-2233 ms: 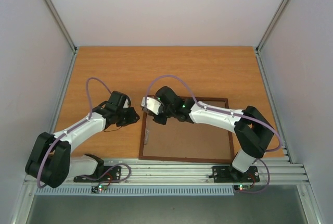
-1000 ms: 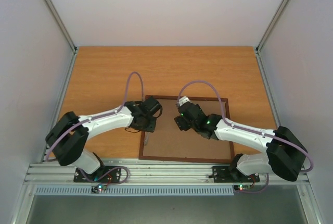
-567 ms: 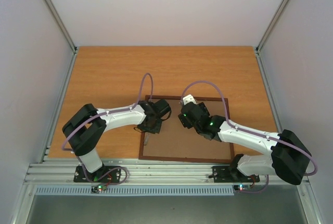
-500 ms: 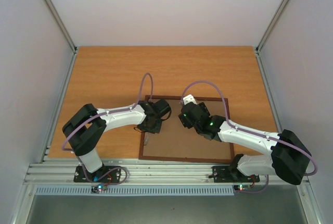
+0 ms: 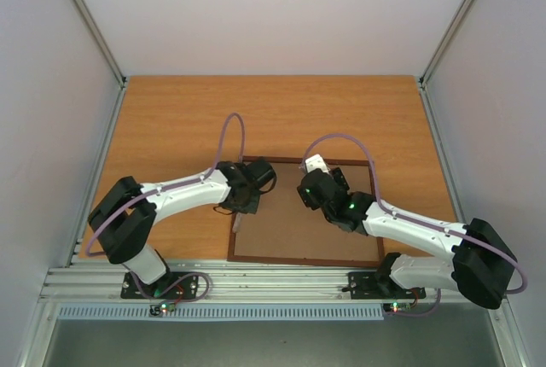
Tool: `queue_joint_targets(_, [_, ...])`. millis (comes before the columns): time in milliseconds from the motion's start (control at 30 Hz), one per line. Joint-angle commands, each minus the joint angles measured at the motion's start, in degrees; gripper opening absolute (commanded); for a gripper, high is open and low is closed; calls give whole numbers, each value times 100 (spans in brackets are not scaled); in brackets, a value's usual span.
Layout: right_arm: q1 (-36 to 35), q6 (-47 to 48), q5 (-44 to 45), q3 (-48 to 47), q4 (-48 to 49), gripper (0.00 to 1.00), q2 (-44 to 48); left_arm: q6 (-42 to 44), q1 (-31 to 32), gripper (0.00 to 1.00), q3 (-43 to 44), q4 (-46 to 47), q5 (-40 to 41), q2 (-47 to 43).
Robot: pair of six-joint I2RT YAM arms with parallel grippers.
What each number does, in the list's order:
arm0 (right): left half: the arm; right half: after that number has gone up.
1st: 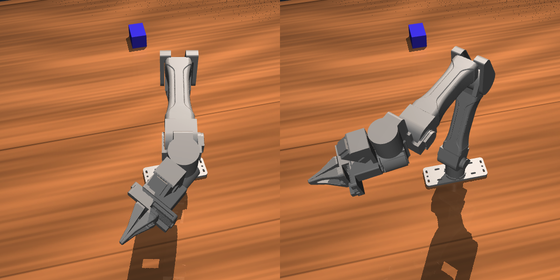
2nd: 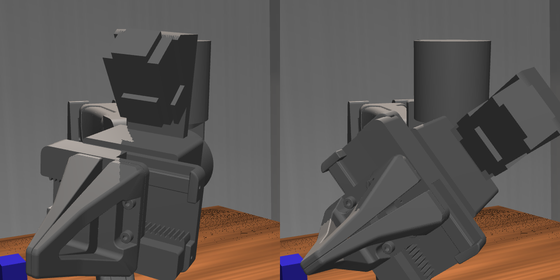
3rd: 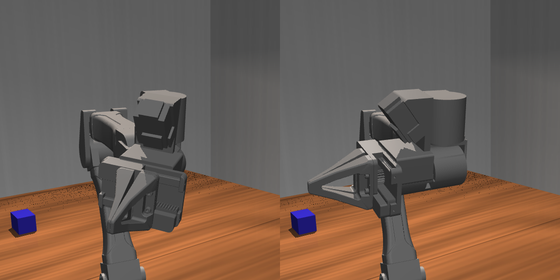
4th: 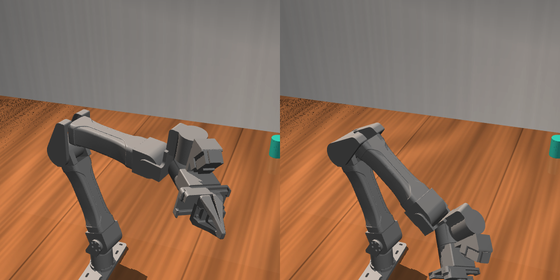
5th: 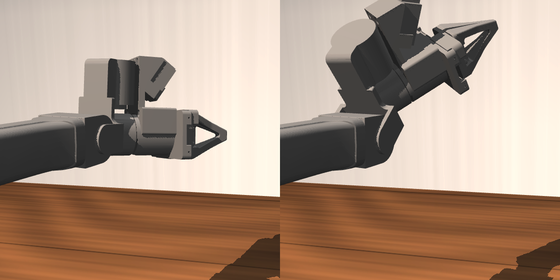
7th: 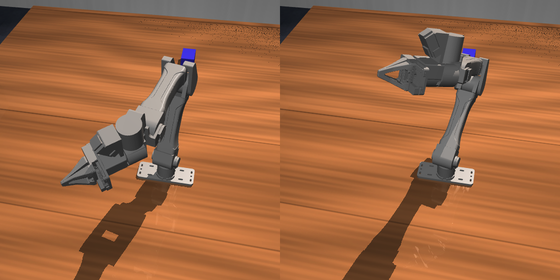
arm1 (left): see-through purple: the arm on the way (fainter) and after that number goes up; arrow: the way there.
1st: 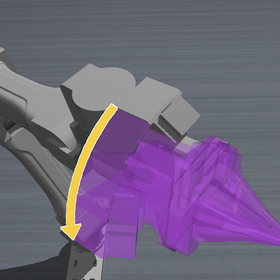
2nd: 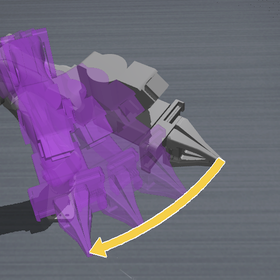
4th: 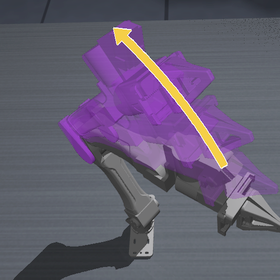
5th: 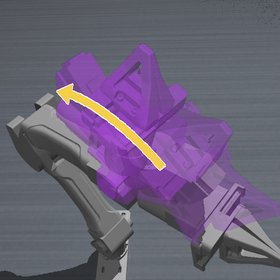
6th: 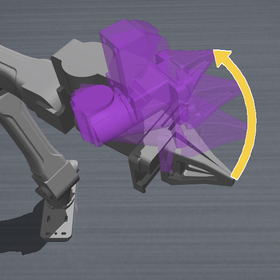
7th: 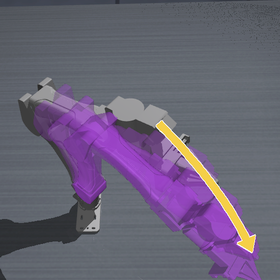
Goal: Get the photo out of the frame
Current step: Pick up the screwdriver from the photo frame, then place the screwdriver at the center of the board.
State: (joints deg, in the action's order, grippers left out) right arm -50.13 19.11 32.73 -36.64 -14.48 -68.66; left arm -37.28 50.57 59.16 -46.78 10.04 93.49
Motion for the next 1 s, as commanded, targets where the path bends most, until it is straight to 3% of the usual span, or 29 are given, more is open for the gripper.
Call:
queue_joint_targets(0, [21,-4,177,89,143,82,230,24,-401,0,51,-545,697,-404])
queue_joint_targets(300, [21,26,207,156,202,82,257,86,-2060,1,-733,-289,925,-749])
queue_joint_targets(633, [29,37,85,157,295,82,83,366,-3570,3,-1013,510,600,44])
queue_joint_targets(967, [29,14,-136,115,356,82,-9,302,-4439,7,-1315,818,-26,-70])
